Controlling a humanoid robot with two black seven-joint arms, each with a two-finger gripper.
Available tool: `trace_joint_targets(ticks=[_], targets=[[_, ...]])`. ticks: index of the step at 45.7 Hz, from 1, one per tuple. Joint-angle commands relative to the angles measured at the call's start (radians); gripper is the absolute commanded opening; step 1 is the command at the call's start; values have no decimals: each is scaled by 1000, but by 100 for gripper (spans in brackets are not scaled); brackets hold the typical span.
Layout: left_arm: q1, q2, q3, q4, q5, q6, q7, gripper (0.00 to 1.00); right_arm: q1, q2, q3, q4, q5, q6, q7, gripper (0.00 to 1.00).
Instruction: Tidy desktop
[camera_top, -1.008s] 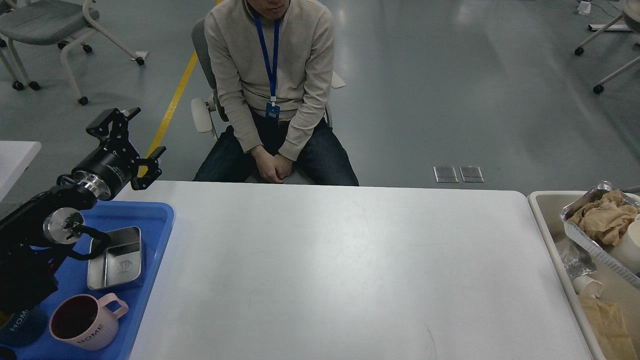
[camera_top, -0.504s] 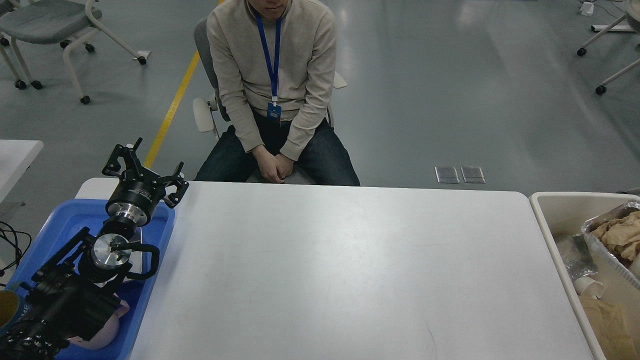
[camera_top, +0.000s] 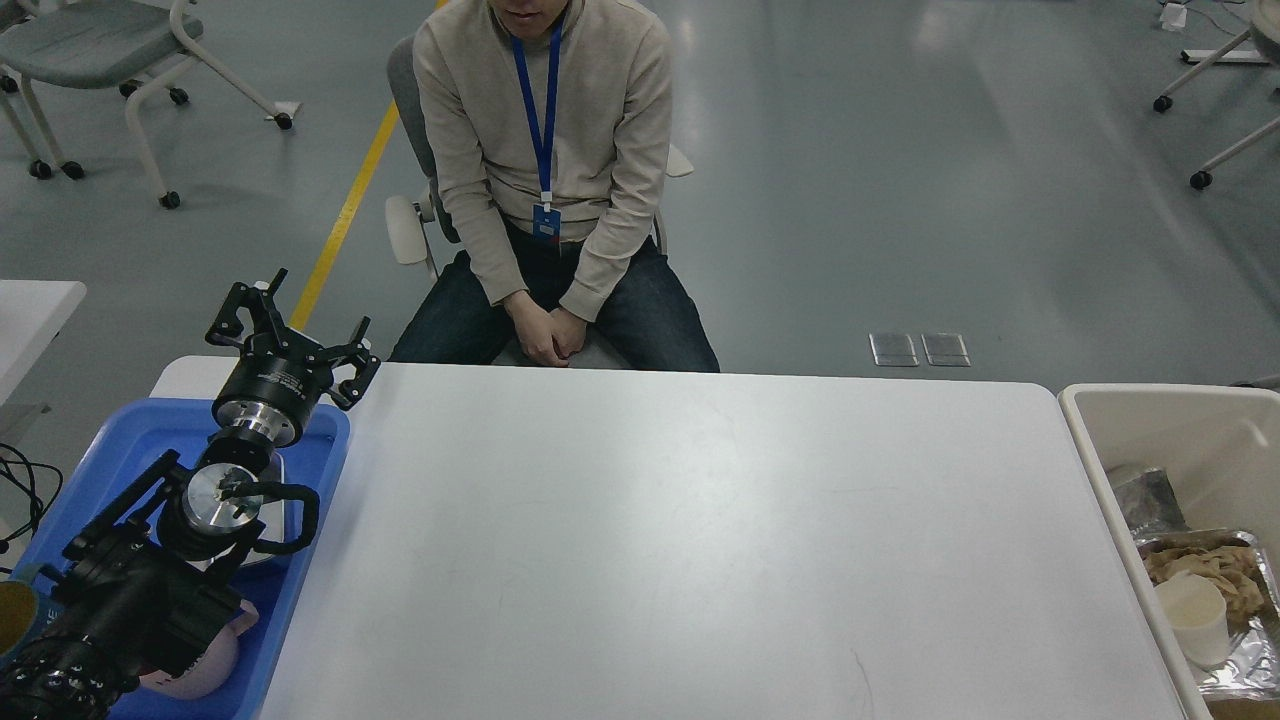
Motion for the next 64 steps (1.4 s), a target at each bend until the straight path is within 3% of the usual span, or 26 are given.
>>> trace_joint_targets(ticks=[1,10,17,20,27,34,44,53,58,64], targets=[[3,3,1,0,-1,1,3,96,54,23,1,-2,3,-7,0,100],[11,26,-1,-2,-3,3,13,96,110,97,6,10,6,-87,25,100],[19,17,-1,-3,-3,3,14,96,149,146,50,29,51,-93,207,100],[22,11,-1,-3,-3,4,14,96,183,166,205,30,203,-90,245,100],[25,8,-1,-3,-3,9,14,96,208,233,424,61,361,-38,246,100],[26,-5,-6,-14,-3,15,16,96,197,240,545,223,395,67,246,100],[45,-40,-44,-15,-9,18,16,96,107,339,848,423,449,64,246,100],[57,-63,-73,-23,-9,18,16,96,-37,402,929,690,444,64,247,100],[94,-72,-108,-113,-8,20,16,96,-126,444,983,808,435,65,247,100],[155,-71,-119,-236,-6,44,14,96,-188,460,1023,839,434,73,247,100]])
